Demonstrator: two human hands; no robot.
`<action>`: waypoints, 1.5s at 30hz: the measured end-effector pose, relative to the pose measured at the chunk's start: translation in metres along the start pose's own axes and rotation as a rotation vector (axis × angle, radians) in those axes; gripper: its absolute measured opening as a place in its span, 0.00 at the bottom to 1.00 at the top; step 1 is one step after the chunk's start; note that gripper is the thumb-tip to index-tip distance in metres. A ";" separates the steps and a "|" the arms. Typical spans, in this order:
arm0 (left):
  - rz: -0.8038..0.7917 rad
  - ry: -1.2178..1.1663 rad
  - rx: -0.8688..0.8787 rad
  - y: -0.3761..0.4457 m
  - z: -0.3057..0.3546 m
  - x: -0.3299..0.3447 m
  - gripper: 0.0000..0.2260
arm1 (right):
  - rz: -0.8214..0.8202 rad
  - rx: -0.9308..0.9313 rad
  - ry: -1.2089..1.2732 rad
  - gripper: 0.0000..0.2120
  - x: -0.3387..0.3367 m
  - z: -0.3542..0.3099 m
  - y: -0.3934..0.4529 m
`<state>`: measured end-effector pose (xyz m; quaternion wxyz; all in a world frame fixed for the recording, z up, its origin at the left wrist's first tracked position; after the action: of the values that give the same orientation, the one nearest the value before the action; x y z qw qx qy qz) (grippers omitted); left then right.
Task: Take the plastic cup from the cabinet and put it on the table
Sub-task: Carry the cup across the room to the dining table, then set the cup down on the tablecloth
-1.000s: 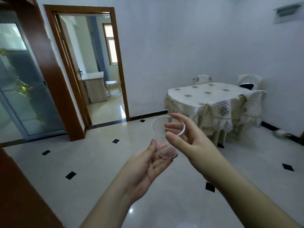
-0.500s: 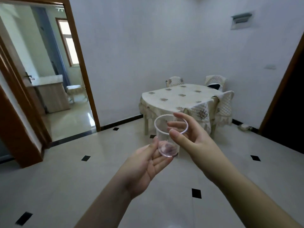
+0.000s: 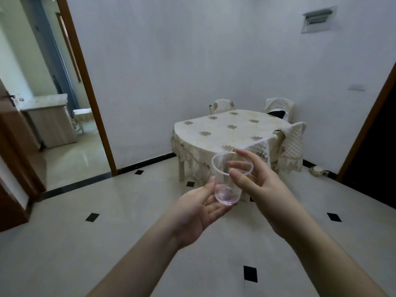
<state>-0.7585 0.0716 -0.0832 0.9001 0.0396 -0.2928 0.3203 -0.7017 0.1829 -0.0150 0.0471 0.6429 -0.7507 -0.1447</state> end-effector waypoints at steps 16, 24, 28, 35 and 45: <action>0.071 0.006 -0.019 0.237 0.018 -0.041 0.22 | -0.034 0.066 0.014 0.32 -0.127 0.096 0.181; 0.074 0.028 -0.015 0.356 0.040 -0.122 0.21 | -0.025 0.108 0.024 0.33 -0.140 0.169 0.299; 0.046 0.071 -0.032 0.421 0.066 -0.162 0.24 | -0.008 0.129 -0.002 0.31 -0.146 0.198 0.374; 0.018 0.113 -0.056 0.524 0.114 -0.215 0.21 | 0.043 0.146 -0.023 0.32 -0.166 0.231 0.479; 0.035 0.142 -0.098 0.664 0.121 -0.242 0.22 | 0.114 0.152 -0.113 0.33 -0.240 0.288 0.576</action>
<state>-1.3686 0.4322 -0.1942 0.9136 -0.0322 -0.2442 0.3234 -1.2829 0.5389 -0.1020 -0.0360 0.5915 -0.7965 -0.1202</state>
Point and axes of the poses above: each hand's wrist, its own y-axis towards the middle knuckle, its own x-axis out of the palm, z = x × y, the point moved 8 cm from there along y, towards the middle knuckle, and after that the axes turned 7 degrees about -z, right-handed, at the moved point
